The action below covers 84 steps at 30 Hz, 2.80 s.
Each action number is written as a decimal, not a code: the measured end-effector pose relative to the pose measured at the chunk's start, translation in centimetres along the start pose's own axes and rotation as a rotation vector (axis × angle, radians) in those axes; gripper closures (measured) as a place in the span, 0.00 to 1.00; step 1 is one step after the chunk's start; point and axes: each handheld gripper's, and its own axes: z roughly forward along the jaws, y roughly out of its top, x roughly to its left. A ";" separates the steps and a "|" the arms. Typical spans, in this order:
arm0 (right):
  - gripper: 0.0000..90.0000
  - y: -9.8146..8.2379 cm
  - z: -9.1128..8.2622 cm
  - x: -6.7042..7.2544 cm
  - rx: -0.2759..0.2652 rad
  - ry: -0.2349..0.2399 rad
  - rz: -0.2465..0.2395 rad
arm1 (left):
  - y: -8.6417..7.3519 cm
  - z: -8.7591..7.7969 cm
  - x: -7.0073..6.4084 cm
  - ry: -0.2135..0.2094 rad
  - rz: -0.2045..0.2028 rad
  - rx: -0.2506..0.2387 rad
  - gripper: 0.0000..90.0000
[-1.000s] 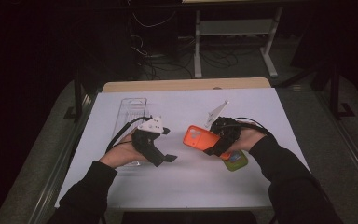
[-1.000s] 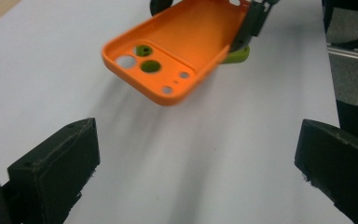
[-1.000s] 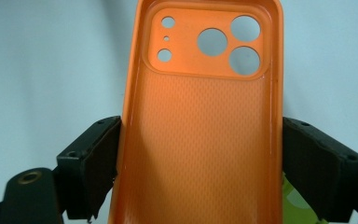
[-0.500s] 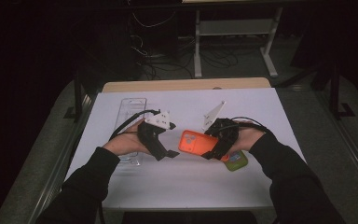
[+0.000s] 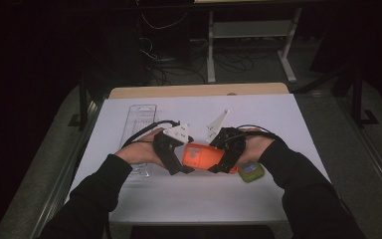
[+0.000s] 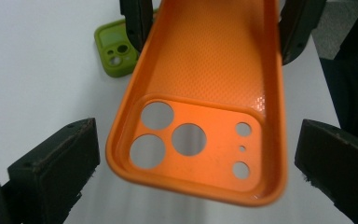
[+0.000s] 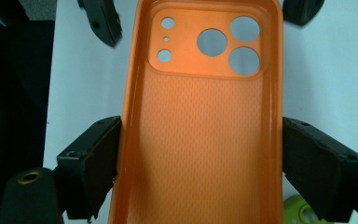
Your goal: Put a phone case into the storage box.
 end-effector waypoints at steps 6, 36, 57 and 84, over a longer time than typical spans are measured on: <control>0.16 0.6 -0.1 0.0 -0.005 0.006 -0.021 | 0.2 0.6 -0.2 -0.023 0.009 0.009 0.03; 0.13 0.4 -0.1 0.1 -0.039 0.023 -0.009 | 0.4 0.4 -0.3 -0.018 -0.003 0.020 0.18; 0.01 -5.8 -2.0 -1.3 -0.297 -0.122 0.430 | -1.1 0.6 -0.5 0.205 -0.260 0.071 0.18; 0.00 -11.3 0.1 2.7 -0.395 -0.439 0.718 | -2.9 -0.3 -0.8 0.297 -0.462 0.040 0.17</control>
